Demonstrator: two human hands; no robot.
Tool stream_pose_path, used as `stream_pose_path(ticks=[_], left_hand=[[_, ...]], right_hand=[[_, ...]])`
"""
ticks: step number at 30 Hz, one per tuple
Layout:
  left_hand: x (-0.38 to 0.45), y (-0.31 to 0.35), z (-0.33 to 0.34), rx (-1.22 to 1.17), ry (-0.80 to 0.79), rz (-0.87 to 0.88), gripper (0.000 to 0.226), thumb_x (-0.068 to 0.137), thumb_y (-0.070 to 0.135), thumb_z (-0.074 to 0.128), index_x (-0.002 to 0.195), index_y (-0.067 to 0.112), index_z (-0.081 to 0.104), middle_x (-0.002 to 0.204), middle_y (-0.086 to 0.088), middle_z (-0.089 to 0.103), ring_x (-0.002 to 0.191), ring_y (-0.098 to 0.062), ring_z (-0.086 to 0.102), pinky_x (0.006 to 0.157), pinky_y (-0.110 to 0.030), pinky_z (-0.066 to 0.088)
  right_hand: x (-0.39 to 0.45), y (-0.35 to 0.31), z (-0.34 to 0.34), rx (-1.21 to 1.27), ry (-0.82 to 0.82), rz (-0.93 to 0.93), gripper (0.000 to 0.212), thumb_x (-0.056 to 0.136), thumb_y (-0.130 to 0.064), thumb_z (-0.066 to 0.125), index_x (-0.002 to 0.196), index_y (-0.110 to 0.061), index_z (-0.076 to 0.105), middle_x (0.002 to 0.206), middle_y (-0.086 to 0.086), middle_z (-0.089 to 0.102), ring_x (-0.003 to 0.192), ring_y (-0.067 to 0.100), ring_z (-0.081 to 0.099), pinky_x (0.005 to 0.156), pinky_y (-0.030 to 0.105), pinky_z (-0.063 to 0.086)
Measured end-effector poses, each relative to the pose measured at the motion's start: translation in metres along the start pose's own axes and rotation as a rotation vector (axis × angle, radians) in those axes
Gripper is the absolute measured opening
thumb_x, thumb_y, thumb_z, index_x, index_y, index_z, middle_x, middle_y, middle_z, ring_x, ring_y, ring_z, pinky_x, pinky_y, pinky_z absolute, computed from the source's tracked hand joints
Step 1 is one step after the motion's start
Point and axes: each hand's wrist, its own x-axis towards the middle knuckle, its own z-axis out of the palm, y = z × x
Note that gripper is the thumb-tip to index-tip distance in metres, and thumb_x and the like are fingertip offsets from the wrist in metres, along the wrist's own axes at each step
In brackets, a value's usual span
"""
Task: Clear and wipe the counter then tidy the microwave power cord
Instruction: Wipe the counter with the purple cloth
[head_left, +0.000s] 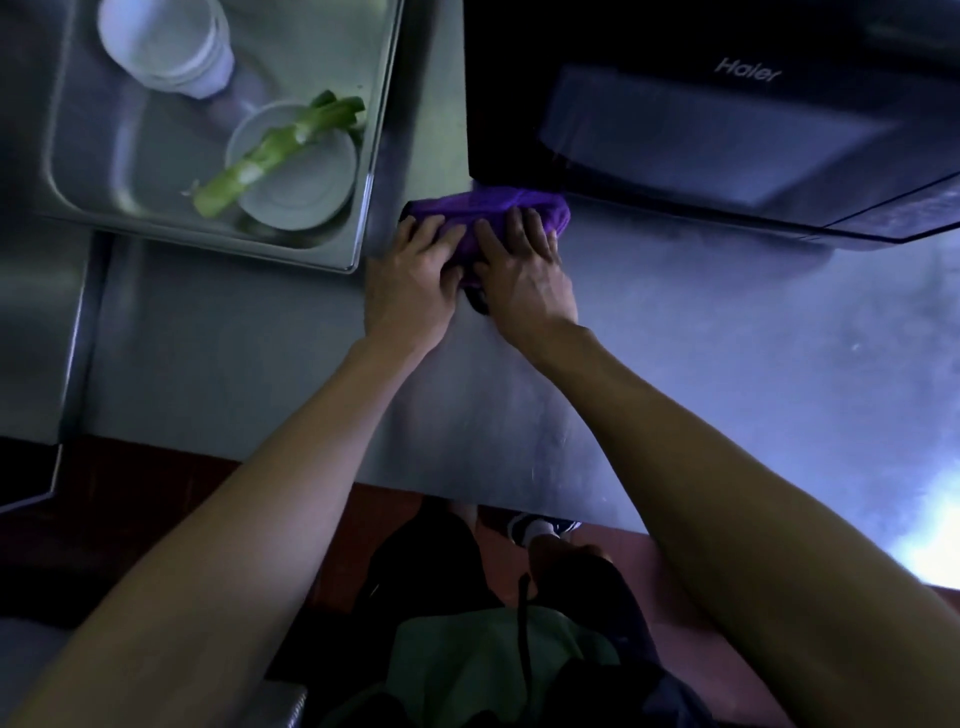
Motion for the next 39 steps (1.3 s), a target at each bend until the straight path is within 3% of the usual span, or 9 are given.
stream_pose_path(ticks=[4, 7, 10, 15, 22, 26, 30, 34, 39], left_hand=[[-0.055, -0.007, -0.003, 0.074, -0.022, -0.075, 0.048, 0.09, 0.035, 0.055, 0.137, 0.026, 0.051, 0.14, 0.005, 0.049, 0.132, -0.024, 0.043, 0.08, -0.047, 0.049], [-0.103, -0.002, -0.002, 0.135, -0.047, -0.14, 0.049, 0.089, 0.039, 0.057, 0.136, 0.027, 0.053, 0.143, 0.004, 0.048, 0.131, -0.025, 0.042, 0.087, -0.046, 0.043], [-0.147, 0.016, 0.001, 0.16, -0.064, -0.155, 0.051, 0.086, 0.042, 0.063, 0.134, 0.027, 0.056, 0.14, 0.003, 0.051, 0.124, -0.029, 0.046, 0.092, -0.047, 0.041], [-0.2, 0.067, 0.014, 0.159, -0.111, -0.11, 0.056, 0.081, 0.046, 0.069, 0.132, 0.028, 0.056, 0.134, 0.003, 0.054, 0.117, -0.029, 0.049, 0.09, -0.046, 0.042], [-0.232, 0.148, 0.052, 0.165, -0.127, 0.092, 0.068, 0.074, 0.044, 0.076, 0.136, 0.026, 0.056, 0.124, 0.001, 0.058, 0.11, -0.029, 0.053, 0.084, -0.045, 0.044], [-0.234, 0.198, 0.081, 0.148, -0.148, 0.215, 0.058, 0.076, 0.043, 0.07, 0.13, 0.025, 0.06, 0.121, 0.0, 0.059, 0.108, -0.03, 0.054, 0.084, -0.045, 0.042], [-0.234, 0.245, 0.101, 0.116, -0.144, 0.365, 0.051, 0.075, 0.037, 0.07, 0.124, 0.023, 0.062, 0.113, -0.001, 0.06, 0.1, -0.031, 0.055, 0.078, -0.045, 0.042], [-0.232, 0.286, 0.117, 0.117, -0.159, 0.51, 0.049, 0.07, 0.024, 0.079, 0.117, 0.023, 0.064, 0.103, 0.0, 0.06, 0.09, -0.029, 0.054, 0.076, -0.042, 0.04], [-0.224, 0.32, 0.116, 0.047, -0.277, 0.559, 0.044, 0.073, 0.024, 0.075, 0.115, 0.026, 0.062, 0.1, 0.002, 0.061, 0.089, -0.028, 0.058, 0.078, -0.041, 0.039]], right_hand=[[-0.034, -0.015, 0.018, -0.021, -0.037, -0.099, 0.061, 0.101, -0.041, 0.043, 0.155, -0.019, 0.025, 0.162, 0.022, 0.015, 0.151, 0.038, 0.006, 0.123, 0.051, 0.01], [-0.07, -0.016, 0.03, -0.033, -0.071, -0.177, 0.062, 0.1, -0.043, 0.046, 0.154, -0.018, 0.029, 0.16, 0.022, 0.019, 0.15, 0.038, 0.011, 0.123, 0.052, 0.013], [-0.115, -0.005, 0.038, -0.033, -0.053, -0.25, 0.062, 0.095, -0.042, 0.056, 0.149, -0.015, 0.041, 0.155, 0.024, 0.032, 0.147, 0.041, 0.023, 0.12, 0.055, 0.022], [-0.188, 0.033, 0.043, -0.035, -0.073, -0.258, 0.071, 0.078, -0.035, 0.079, 0.14, -0.012, 0.054, 0.144, 0.024, 0.048, 0.138, 0.042, 0.041, 0.113, 0.056, 0.036], [-0.272, 0.106, 0.034, -0.022, -0.057, -0.156, 0.075, 0.061, -0.03, 0.089, 0.128, -0.01, 0.063, 0.129, 0.022, 0.06, 0.123, 0.041, 0.056, 0.102, 0.052, 0.049], [-0.313, 0.149, 0.031, -0.033, 0.009, -0.08, 0.06, 0.072, -0.037, 0.074, 0.124, -0.01, 0.062, 0.124, 0.017, 0.061, 0.118, 0.037, 0.057, 0.098, 0.047, 0.051], [-0.348, 0.188, 0.026, -0.039, 0.095, 0.008, 0.056, 0.072, -0.037, 0.075, 0.119, -0.01, 0.062, 0.114, 0.012, 0.062, 0.108, 0.032, 0.059, 0.087, 0.042, 0.053], [-0.382, 0.218, 0.023, 0.001, 0.165, 0.106, 0.051, 0.081, -0.044, 0.055, 0.12, -0.012, 0.061, 0.112, 0.009, 0.062, 0.107, 0.031, 0.059, 0.08, 0.043, 0.054], [-0.405, 0.235, 0.012, 0.216, 0.176, 0.215, 0.053, 0.076, -0.03, 0.077, 0.123, -0.013, 0.06, 0.114, 0.007, 0.063, 0.105, 0.029, 0.058, 0.081, 0.042, 0.053]])
